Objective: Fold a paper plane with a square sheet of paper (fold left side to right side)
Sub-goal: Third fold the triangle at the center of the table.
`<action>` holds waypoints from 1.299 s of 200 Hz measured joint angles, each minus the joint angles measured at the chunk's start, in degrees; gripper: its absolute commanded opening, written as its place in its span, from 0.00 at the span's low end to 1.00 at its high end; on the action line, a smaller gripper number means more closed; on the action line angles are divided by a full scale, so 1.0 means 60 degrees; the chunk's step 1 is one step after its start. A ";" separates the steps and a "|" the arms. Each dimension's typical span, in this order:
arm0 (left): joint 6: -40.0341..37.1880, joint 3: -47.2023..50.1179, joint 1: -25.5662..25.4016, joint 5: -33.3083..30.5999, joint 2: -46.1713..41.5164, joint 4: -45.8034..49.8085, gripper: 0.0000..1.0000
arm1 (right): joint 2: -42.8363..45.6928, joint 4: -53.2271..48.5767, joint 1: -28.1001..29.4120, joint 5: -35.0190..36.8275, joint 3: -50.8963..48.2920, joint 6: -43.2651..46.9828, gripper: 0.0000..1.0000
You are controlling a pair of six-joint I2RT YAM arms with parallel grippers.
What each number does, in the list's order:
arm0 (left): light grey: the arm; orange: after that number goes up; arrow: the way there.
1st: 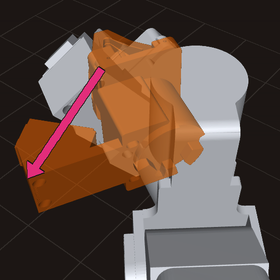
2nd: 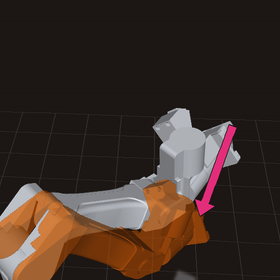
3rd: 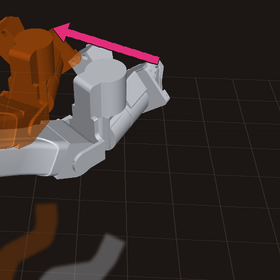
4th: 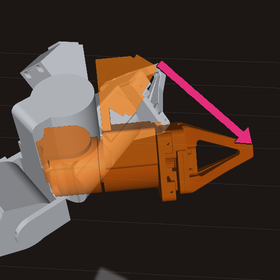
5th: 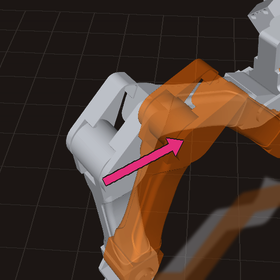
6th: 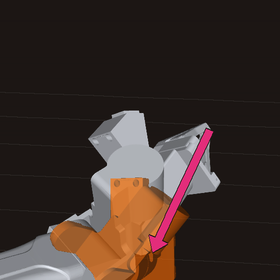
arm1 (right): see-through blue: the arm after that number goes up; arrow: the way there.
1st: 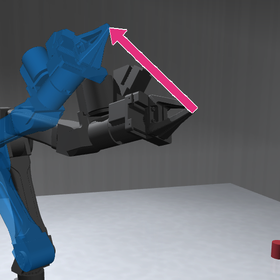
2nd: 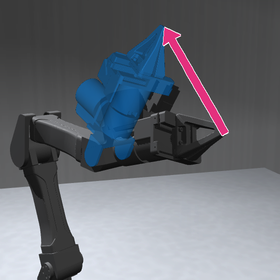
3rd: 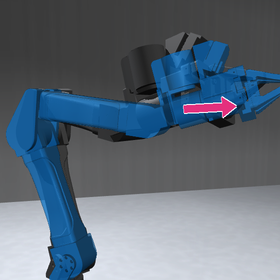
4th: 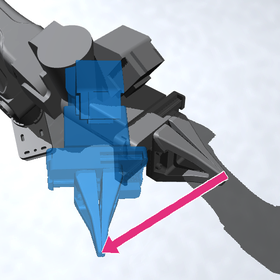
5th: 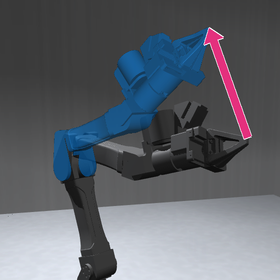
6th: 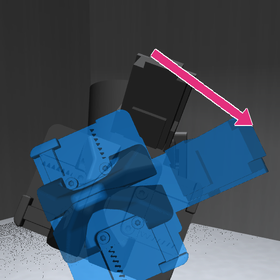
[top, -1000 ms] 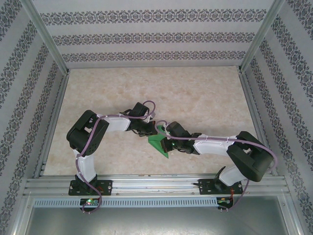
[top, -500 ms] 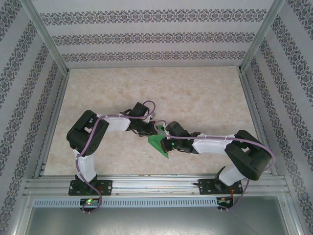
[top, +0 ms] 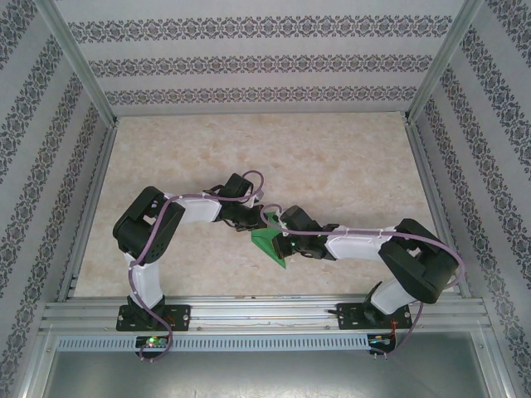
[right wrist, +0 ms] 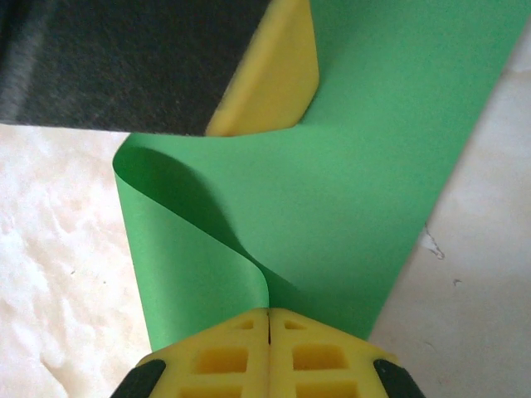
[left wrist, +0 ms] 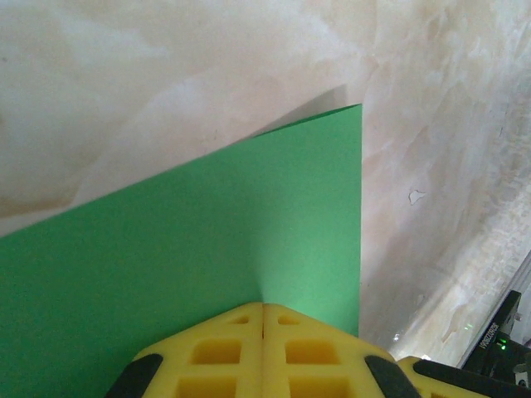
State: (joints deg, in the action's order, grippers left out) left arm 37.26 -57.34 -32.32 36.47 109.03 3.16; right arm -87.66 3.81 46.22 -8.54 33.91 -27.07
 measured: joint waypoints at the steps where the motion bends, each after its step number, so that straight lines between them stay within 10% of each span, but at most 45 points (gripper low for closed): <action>1: 0.0000 0.0000 0.0000 -0.0004 0.0000 0.0000 0.00 | -0.0004 0.0004 0.0000 0.0000 0.0000 -0.0004 0.00; 144: -0.0754 -0.1599 0.0204 -0.0630 -0.0645 0.1938 0.12 | -0.0146 0.0193 -0.0062 -0.0310 0.0011 -0.0215 0.00; 260: 0.0940 0.3472 0.0452 -0.0109 -0.4524 -0.0692 0.00 | -0.0168 0.0339 -0.0186 -0.0554 -0.0055 -0.0255 0.00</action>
State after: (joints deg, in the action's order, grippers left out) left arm 42.89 -36.51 -29.61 35.81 81.89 -0.99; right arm -88.66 5.85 45.10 -11.86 33.58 -28.60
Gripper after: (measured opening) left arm 0.056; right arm 0.057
